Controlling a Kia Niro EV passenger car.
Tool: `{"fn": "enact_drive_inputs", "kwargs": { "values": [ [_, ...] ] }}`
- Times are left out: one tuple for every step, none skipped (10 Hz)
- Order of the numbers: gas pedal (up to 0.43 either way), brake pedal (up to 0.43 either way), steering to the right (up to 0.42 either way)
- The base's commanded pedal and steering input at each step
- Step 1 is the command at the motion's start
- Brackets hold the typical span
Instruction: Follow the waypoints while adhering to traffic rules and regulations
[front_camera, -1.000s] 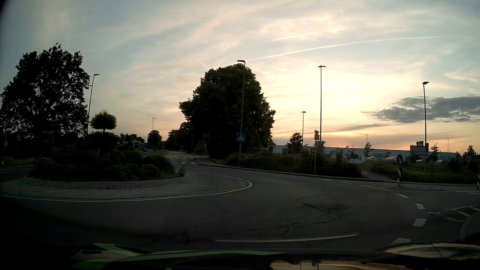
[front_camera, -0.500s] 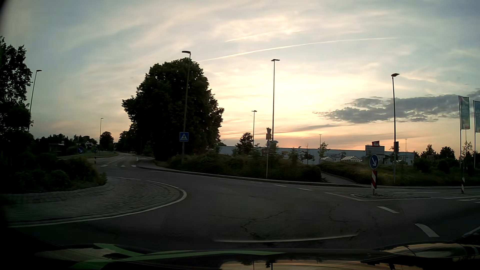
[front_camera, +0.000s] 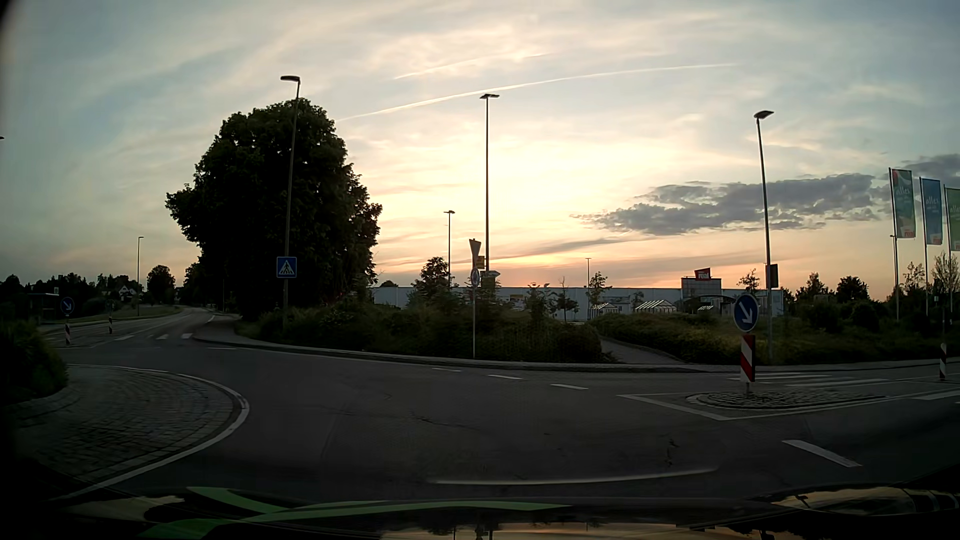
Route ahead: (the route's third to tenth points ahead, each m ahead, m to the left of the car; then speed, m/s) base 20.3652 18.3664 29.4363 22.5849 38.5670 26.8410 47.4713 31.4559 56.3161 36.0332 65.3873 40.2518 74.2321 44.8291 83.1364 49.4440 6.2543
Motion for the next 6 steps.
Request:
{"fn": "enact_drive_inputs", "kwargs": {
  "values": [
    [0.130,0.000,-0.080],
    [0.130,0.000,-0.116],
    [0.130,0.000,-0.146],
    [0.130,0.000,-0.168],
    [0.130,0.000,-0.193],
    [0.138,0.000,-0.220]
  ]
}}
